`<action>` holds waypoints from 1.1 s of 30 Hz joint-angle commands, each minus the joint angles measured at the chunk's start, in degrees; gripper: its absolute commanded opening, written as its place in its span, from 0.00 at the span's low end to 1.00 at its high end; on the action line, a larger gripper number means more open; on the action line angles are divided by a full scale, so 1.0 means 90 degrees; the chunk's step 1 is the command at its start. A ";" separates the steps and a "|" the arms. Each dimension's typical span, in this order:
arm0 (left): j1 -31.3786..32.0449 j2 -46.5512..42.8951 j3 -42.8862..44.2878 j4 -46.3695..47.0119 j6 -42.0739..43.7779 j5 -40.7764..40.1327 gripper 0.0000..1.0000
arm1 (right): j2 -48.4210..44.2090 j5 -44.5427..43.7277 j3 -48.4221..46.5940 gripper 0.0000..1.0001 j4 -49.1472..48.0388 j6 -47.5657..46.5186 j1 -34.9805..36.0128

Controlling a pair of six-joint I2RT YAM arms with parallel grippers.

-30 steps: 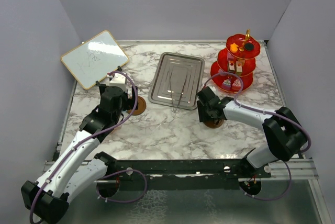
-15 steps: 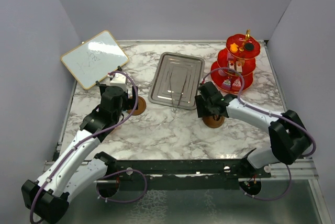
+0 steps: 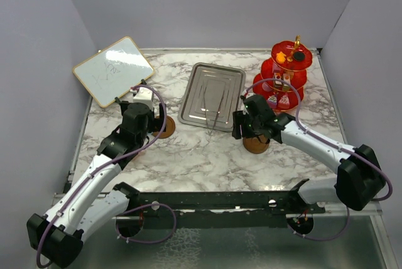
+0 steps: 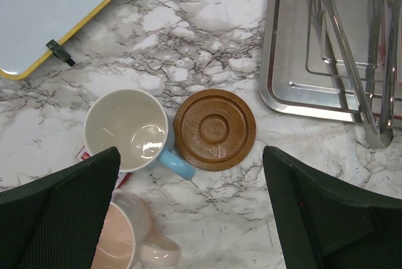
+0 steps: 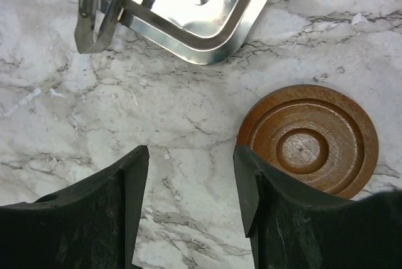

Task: Serve the afternoon tea
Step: Move the coaster to the center of the board, then pick up the cup at the center of the board.

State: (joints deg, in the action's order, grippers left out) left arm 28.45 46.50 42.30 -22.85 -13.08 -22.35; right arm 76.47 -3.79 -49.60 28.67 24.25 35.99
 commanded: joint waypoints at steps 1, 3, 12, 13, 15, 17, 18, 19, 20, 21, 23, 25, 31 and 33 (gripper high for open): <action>-0.0036 0.0141 -0.0009 -0.0065 -0.0009 -0.0206 0.99 | -0.0242 0.0726 -0.0023 0.57 -0.0207 0.0179 -0.0024; -0.0036 0.0234 0.0029 -0.0126 -0.0040 -0.0277 0.99 | -0.0270 0.0928 0.0023 0.57 -0.0276 0.0190 -0.0029; -0.0527 0.0852 0.0234 -0.0257 -0.0259 -0.0570 0.99 | -0.0265 0.1874 0.0173 0.57 -0.0655 0.0317 -0.0024; -0.0659 0.0979 0.0290 -0.0263 -0.0264 -0.0517 0.99 | -0.0264 0.1932 0.0184 0.57 -0.0680 0.0322 -0.0024; -0.1040 0.1191 0.0408 -0.0257 -0.0261 -0.0301 0.99 | -0.0264 0.2005 0.0181 0.57 -0.0689 0.0323 -0.0024; -0.1559 0.1338 0.0472 -0.0154 -0.0303 0.0145 0.99 | -0.0273 0.2022 0.0187 0.57 -0.0673 0.0306 -0.0020; -0.1823 0.1404 0.0494 -0.0066 -0.0325 0.0401 0.99 | -0.0281 0.2030 0.0173 0.57 -0.0666 0.0299 -0.0023; -0.2116 0.1464 0.0531 -0.0013 -0.0387 0.0653 0.99 | -0.0290 0.2037 0.0162 0.57 -0.0641 0.0294 -0.0024; -0.2355 0.1530 0.0563 0.0055 -0.0433 0.0936 0.98 | -0.0300 0.2061 0.0165 0.57 -0.0632 0.0294 -0.0024; -0.2522 0.1612 0.0589 0.0119 -0.0447 0.1112 0.97 | -0.0310 0.2088 0.0170 0.57 -0.0636 0.0294 -0.0020; -0.2691 0.1825 0.0691 0.0171 -0.0429 0.1192 0.92 | -0.0341 0.2143 0.0197 0.57 -0.0627 0.0291 -0.0023; -0.2762 0.2089 0.0829 0.0080 -0.0387 0.1194 0.87 | -0.0377 0.2124 0.0222 0.57 -0.0577 0.0273 -0.0015; -0.2951 0.2475 0.0918 -0.0078 -0.0277 0.1210 0.77 | -0.0468 0.2034 0.0299 0.57 -0.0478 0.0196 -0.0024; -0.3066 0.2515 0.0933 -0.0110 -0.0275 0.1239 0.72 | -0.0479 0.2042 0.0328 0.57 -0.0474 0.0173 -0.0021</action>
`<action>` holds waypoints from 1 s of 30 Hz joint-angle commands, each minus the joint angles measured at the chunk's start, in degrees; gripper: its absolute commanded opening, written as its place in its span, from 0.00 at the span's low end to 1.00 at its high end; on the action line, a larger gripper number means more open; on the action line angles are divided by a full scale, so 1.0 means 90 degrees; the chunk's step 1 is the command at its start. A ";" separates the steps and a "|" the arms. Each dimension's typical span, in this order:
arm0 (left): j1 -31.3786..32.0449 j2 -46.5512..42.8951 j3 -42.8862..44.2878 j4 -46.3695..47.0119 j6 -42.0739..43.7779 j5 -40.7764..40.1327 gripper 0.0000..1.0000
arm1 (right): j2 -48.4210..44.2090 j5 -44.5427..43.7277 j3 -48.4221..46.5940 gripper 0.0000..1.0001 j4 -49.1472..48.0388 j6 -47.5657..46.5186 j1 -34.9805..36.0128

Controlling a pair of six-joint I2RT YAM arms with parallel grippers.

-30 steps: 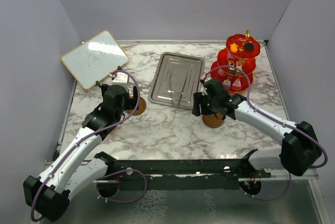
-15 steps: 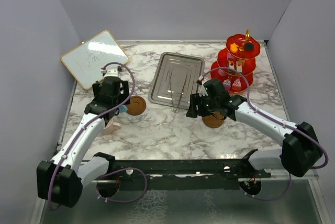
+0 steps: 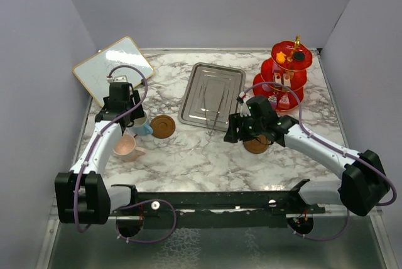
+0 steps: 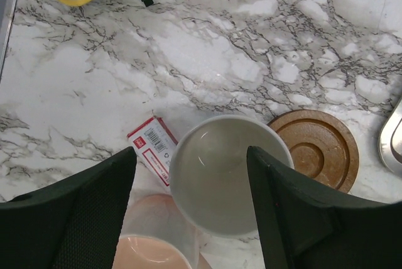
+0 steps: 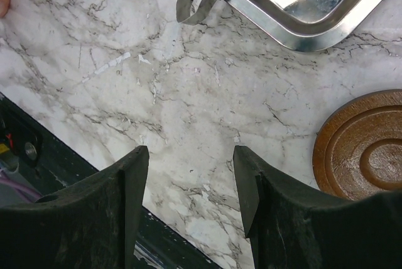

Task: Serve the afternoon tea
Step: Pick up the cup at the center of the board.

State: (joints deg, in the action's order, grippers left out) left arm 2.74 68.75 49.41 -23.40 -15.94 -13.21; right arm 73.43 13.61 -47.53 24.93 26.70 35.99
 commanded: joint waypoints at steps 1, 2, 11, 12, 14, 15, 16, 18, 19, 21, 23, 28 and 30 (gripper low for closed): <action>-0.0257 0.0051 0.0140 -0.0060 0.0036 0.0227 0.70 | -0.0138 0.0104 0.0104 0.57 -0.0052 -0.0107 -0.0020; -0.0292 0.0046 0.0136 -0.0068 0.0046 0.0236 0.69 | -0.0132 0.0095 0.0112 0.57 -0.0042 -0.0108 -0.0023; -0.0466 0.0313 0.0138 -0.0104 0.0233 0.0613 0.55 | -0.0094 0.0031 0.0032 0.57 0.0080 -0.0183 -0.0021; -0.0491 0.0362 0.0149 -0.0100 0.0243 0.0643 0.54 | -0.0101 0.0039 0.0018 0.57 0.0091 -0.0176 -0.0016; -0.0526 0.0457 0.0144 -0.0113 0.0271 0.0735 0.51 | -0.0105 0.0058 -0.0006 0.57 0.0092 -0.0164 -0.0024; -0.0552 0.0502 0.0163 -0.0121 0.0290 0.0802 0.49 | -0.0102 0.0060 -0.0008 0.57 0.0093 -0.0161 -0.0024; -0.0574 0.0545 0.0171 -0.0130 0.0301 0.0842 0.48 | -0.0102 0.0060 -0.0018 0.57 0.0092 -0.0149 -0.0018; -0.0611 0.0632 0.0201 -0.0126 0.0330 0.0896 0.41 | -0.0085 0.0068 -0.0031 0.57 0.0119 -0.0153 -0.0018; -0.0627 0.0671 0.0217 -0.0126 0.0335 0.0909 0.38 | -0.0083 0.0077 -0.0035 0.57 0.0130 -0.0151 -0.0023; -0.0664 0.0748 0.0245 -0.0129 0.0336 0.0959 0.34 | -0.0097 0.0097 -0.0025 0.57 0.0133 -0.0137 -0.0015; -0.0677 0.0820 0.0258 -0.0134 0.0343 0.1036 0.31 | -0.0119 0.0116 -0.0030 0.57 0.0136 -0.0125 -0.0015; -0.0686 0.0850 0.0272 -0.0164 0.0375 0.1004 0.19 | -0.0178 0.0131 -0.0031 0.57 0.0144 -0.0069 -0.0016; -0.0686 0.0784 0.0258 -0.0148 0.0366 0.0986 0.17 | -0.0215 0.0162 -0.0027 0.57 0.0164 -0.0058 -0.0018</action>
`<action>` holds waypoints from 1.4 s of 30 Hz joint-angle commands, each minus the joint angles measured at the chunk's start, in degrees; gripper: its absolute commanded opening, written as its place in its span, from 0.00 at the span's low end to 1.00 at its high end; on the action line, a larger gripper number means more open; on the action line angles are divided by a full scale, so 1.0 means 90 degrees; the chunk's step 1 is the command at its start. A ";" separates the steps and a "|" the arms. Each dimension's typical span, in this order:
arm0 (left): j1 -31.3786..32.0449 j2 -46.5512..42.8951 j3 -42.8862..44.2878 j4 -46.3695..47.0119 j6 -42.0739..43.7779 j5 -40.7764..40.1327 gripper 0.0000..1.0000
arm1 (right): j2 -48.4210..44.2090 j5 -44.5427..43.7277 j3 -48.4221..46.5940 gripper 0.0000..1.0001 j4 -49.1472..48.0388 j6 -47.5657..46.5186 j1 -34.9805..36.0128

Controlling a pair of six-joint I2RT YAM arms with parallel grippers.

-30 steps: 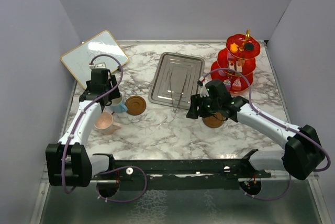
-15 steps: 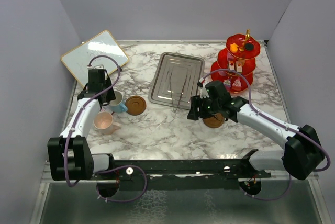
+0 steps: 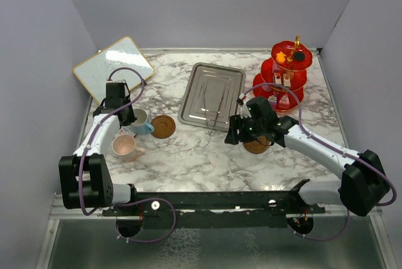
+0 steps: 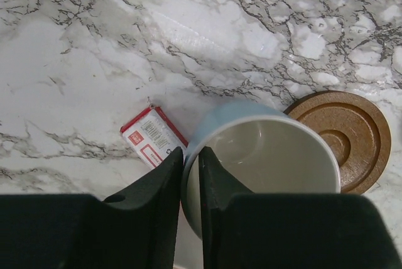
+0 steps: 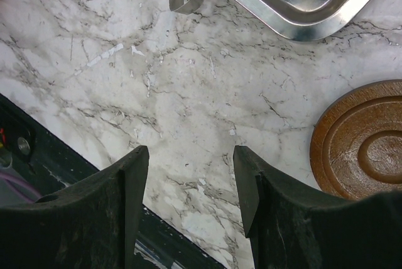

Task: Serve the afternoon tea
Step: Pick up the cup at the center of the board.

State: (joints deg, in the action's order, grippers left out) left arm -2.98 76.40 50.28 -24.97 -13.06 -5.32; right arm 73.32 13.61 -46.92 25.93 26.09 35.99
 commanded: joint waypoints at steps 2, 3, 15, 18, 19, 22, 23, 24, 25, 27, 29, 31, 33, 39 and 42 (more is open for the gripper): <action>-0.0047 -0.0151 0.0139 0.0028 0.0022 0.0089 0.15 | -0.0256 0.0154 -0.0084 0.57 0.0078 0.0014 -0.0024; -0.0049 -0.0209 0.0113 0.0041 0.0004 0.0068 0.12 | -0.0287 0.0144 -0.0085 0.57 0.0098 0.0013 -0.0024; -0.0044 -0.1268 -0.0321 0.0443 -0.0080 0.0042 0.00 | -0.0938 0.0266 0.0176 0.57 -0.0221 0.0083 -0.0019; -0.0043 -0.1456 -0.0425 0.0512 -0.0101 0.0259 0.00 | -0.1143 0.0318 0.0362 0.58 -0.0463 0.0075 -0.0016; -0.0045 -0.1495 -0.0436 0.0514 -0.0122 0.0345 0.00 | -0.1198 0.0337 0.0417 0.58 -0.0536 0.0068 -0.0017; -0.0009 -0.1577 -0.0470 0.0542 -0.0223 0.0612 0.00 | -0.1357 0.0422 0.0534 0.60 -0.0698 -0.0006 -0.0023; 0.0026 -0.1606 -0.0460 0.0544 -0.0271 0.0688 0.00 | -0.1409 0.0451 0.0585 0.61 -0.0752 -0.0044 -0.0024; 0.0085 -0.1645 -0.0442 0.0535 -0.0297 0.0773 0.00 | -0.1457 0.0472 0.0643 0.62 -0.0803 -0.0075 -0.0022; 0.0175 -0.1681 -0.0415 0.0504 -0.0357 0.0801 0.00 | -0.1508 0.0499 0.0696 0.63 -0.0853 -0.0114 -0.0020; 0.0411 -0.1757 -0.0278 0.0331 -0.0473 0.0796 0.00 | -0.1610 0.0536 0.0800 0.68 -0.0910 -0.0190 -0.0021; 0.0797 -0.1817 -0.0111 0.0089 -0.0590 0.0547 0.00 | -0.1727 0.0597 0.0925 0.71 -0.1028 -0.0276 -0.0016; 0.1207 -0.1823 0.0019 -0.0116 -0.0703 0.0343 0.00 | -0.1850 0.0612 0.1052 0.72 -0.1161 -0.0314 -0.0023; 0.1600 -0.1763 0.0073 -0.0288 -0.0878 0.0236 0.00 | -0.1989 0.0685 0.1192 0.73 -0.1371 -0.0325 -0.0023; 0.2600 -0.1539 0.0116 -0.0586 -0.1380 0.0036 0.00 | -0.2375 0.1104 0.1590 0.73 -0.1984 -0.0586 -0.0015; 0.3054 -0.1408 0.0157 -0.0655 -0.1647 -0.0060 0.00 | -0.2507 0.1276 0.1737 0.73 -0.2247 -0.0643 0.0007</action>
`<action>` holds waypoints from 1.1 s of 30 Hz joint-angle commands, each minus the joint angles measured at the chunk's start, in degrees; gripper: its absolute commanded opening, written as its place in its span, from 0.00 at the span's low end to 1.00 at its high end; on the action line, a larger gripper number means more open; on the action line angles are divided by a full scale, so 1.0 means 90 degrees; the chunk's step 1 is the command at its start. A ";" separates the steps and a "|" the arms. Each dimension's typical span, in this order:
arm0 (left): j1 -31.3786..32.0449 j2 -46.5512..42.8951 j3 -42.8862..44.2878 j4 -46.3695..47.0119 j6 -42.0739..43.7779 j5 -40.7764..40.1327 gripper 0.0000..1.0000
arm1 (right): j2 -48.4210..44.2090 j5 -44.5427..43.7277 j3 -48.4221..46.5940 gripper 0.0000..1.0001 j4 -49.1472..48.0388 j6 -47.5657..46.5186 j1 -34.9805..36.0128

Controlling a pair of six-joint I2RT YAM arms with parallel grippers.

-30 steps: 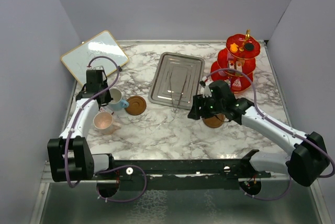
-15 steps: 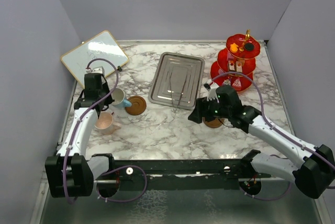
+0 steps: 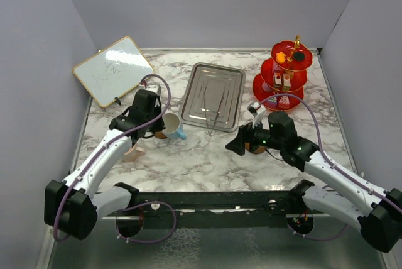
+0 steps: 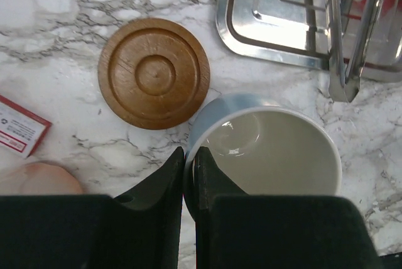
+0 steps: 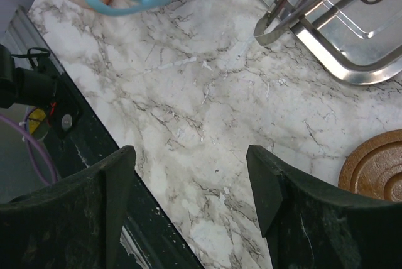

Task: Serve the afternoon tea
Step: Pick up the cup at the center of the board.

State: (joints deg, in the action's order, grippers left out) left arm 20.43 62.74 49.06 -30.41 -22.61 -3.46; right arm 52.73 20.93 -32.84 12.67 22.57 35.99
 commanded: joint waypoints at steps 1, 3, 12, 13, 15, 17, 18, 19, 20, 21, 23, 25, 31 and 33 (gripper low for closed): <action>0.0605 0.0154 0.0321 -0.0087 -0.0669 -0.0341 0.00 | -0.0232 0.0484 0.0211 0.73 -0.0858 -0.0267 0.0048; 0.0875 0.0266 0.0393 -0.0167 -0.0868 -0.0518 0.00 | -0.0214 0.0364 0.0195 0.73 -0.0901 -0.0365 0.0192; 0.2062 0.0753 0.0852 -0.0483 -0.1766 -0.1342 0.00 | 0.0539 -0.1154 -0.0266 0.73 -0.1000 -0.0971 0.1785; 0.2132 0.0794 0.0891 -0.0508 -0.1803 -0.1373 0.00 | 0.0631 -0.1345 -0.0296 0.73 -0.1049 -0.0990 0.1942; 0.2256 0.0847 0.0973 -0.0610 -0.1879 -0.1495 0.00 | 0.0739 -0.1661 -0.0350 0.71 -0.1124 -0.1010 0.2160; 0.2346 0.0846 0.1013 -0.0666 -0.1959 -0.1583 0.00 | 0.0750 -0.1934 -0.0313 0.68 -0.1257 -0.0952 0.2229; 0.2399 0.0842 0.1026 -0.0671 -0.1994 -0.1580 0.00 | 0.0731 -0.1979 -0.0278 0.67 -0.1368 -0.0946 0.2236; 0.2449 0.0833 0.1037 -0.0688 -0.2026 -0.1578 0.00 | 0.0708 -0.2007 -0.0218 0.66 -0.1492 -0.0932 0.2255; 0.2515 0.0832 0.1056 -0.0709 -0.2062 -0.1599 0.00 | 0.0696 -0.1974 -0.0172 0.65 -0.1600 -0.0957 0.2267; 0.2581 0.0827 0.1073 -0.0726 -0.2106 -0.1627 0.00 | 0.0694 -0.1899 -0.0153 0.65 -0.1682 -0.0998 0.2289; 0.2739 0.0862 0.1108 -0.0761 -0.2196 -0.1695 0.00 | 0.0761 -0.1876 -0.0155 0.65 -0.1767 -0.1064 0.2328; 0.2916 0.0919 0.1175 -0.0808 -0.2269 -0.1818 0.00 | 0.0861 -0.1929 -0.0181 0.65 -0.1824 -0.1174 0.2369; 0.3249 0.0966 0.1308 -0.0928 -0.2472 -0.2227 0.00 | 0.1179 -0.2081 -0.0335 0.63 -0.1729 -0.1357 0.2407; 0.3325 0.1001 0.1391 -0.1019 -0.2501 -0.2329 0.00 | 0.1222 -0.2092 -0.0354 0.60 -0.1725 -0.1397 0.2404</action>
State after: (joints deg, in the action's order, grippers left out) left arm 49.04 71.94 57.80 -39.62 -42.68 -19.86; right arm 62.81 4.51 -34.24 -1.02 12.08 57.17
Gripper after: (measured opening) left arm 0.115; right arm 0.630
